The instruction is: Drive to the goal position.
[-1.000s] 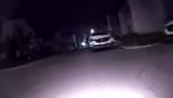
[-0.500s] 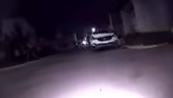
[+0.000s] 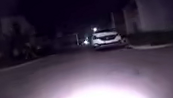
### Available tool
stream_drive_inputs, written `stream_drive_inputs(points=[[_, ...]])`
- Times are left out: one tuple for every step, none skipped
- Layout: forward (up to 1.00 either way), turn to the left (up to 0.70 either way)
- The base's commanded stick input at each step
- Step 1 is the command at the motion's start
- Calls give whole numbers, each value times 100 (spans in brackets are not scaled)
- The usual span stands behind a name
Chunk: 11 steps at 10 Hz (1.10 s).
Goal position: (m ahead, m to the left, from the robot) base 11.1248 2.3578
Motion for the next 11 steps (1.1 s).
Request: stream_drive_inputs(points=[[85, 0], [85, 0], [85, 0], [85, 0], [85, 0], [85, 0], [85, 0], [85, 0], [85, 0], [85, 0], [85, 0]])
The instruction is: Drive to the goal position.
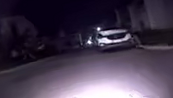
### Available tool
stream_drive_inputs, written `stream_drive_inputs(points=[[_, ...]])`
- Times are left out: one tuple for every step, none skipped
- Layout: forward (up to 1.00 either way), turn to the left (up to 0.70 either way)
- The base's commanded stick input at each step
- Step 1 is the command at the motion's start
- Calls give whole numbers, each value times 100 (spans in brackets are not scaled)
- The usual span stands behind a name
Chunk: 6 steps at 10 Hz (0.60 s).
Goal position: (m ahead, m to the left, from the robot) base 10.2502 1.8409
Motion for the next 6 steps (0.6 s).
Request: stream_drive_inputs(points=[[85, 0], [85, 0], [85, 0], [85, 0], [85, 0], [85, 0]])
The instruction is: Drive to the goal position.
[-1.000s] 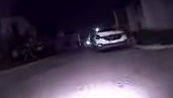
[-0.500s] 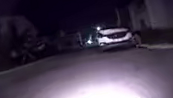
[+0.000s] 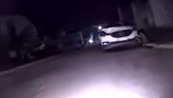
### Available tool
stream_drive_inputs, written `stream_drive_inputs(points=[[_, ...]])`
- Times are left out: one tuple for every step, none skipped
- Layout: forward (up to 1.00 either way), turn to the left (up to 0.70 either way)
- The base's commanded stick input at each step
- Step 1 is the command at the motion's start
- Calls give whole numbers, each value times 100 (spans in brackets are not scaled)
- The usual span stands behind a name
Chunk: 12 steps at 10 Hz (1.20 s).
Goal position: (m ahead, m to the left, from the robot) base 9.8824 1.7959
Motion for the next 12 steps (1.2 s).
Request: stream_drive_inputs(points=[[85, 0], [85, 0], [85, 0], [85, 0], [85, 0], [85, 0], [85, 0], [85, 0], [85, 0], [85, 0], [85, 0], [85, 0]])
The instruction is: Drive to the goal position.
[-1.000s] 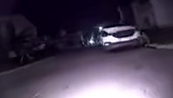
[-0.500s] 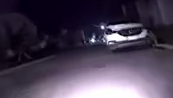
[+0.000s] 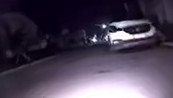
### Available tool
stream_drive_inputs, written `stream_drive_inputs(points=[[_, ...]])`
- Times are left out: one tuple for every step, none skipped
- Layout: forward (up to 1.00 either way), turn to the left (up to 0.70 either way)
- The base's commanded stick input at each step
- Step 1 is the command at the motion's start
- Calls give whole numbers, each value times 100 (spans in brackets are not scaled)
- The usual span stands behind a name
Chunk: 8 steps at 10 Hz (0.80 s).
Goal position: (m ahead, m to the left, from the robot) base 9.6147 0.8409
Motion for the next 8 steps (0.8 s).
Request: stream_drive_inputs(points=[[85, 0], [85, 0], [85, -4], [85, -13], [85, -34], [85, -15], [85, 0], [85, 0]])
